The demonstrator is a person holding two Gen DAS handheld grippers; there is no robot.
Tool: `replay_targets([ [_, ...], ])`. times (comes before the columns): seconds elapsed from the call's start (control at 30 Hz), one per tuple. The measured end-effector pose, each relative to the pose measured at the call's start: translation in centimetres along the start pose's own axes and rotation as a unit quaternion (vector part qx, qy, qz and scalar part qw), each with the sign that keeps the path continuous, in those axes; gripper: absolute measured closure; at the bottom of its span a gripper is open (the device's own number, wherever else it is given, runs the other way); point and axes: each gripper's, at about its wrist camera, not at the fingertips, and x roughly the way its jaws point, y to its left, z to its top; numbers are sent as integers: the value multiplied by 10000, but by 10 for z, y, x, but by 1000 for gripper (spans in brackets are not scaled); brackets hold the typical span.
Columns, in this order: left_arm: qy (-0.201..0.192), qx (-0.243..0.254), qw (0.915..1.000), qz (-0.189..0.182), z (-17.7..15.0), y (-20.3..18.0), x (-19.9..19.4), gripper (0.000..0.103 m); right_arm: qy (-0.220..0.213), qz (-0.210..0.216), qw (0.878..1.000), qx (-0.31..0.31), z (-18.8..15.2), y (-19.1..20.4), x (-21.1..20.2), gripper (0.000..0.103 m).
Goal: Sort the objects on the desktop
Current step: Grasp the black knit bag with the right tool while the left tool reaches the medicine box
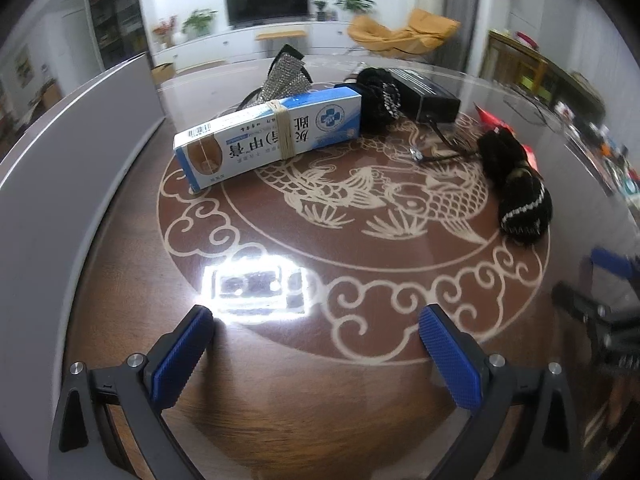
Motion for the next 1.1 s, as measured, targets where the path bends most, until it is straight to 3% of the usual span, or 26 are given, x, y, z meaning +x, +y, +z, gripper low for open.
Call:
replay_targets([
  [0.3, -48, -25, 10000, -29, -2, 13, -2, 0, 17, 19, 10000, 82, 0, 1, -1, 0],
  [0.4, -57, -31, 10000, -29, -3, 13, -2, 0, -75, 730, 9968, 311, 6, 10, -9, 0],
  [0.53, -55, -30, 10000, -30, -2, 12, -2, 0, -67, 570, 9981, 215, 39, 39, 6, 0],
  [0.67, -55, -30, 10000, -32, -3, 13, -2, 0, 257, 385, 9989, 118, 70, 62, 42, 0],
  [0.73, -57, -30, 10000, -32, -3, 13, -1, 0, 151, 205, 9996, -112, 75, 72, 49, 1],
  [0.77, -56, -31, 10000, -33, -3, 13, -2, 0, 107, 154, 9996, -198, 75, 74, 50, 3],
  [0.83, -56, -30, 10000, -33, -3, 13, -1, 0, -77, 256, 9991, -329, 73, 77, 45, 27],
  [0.87, -57, -30, 10000, -33, -3, 13, -1, 0, -122, 293, 9988, -371, 71, 77, 42, 33],
  [0.93, -56, -30, 10000, -33, -3, 13, -1, 0, -194, 387, 9981, -439, 66, 76, 37, 54],
  [1.1, -56, -30, 10000, -34, -3, 13, -1, 0, -269, 613, 9966, -485, 39, 58, 20, 59],
])
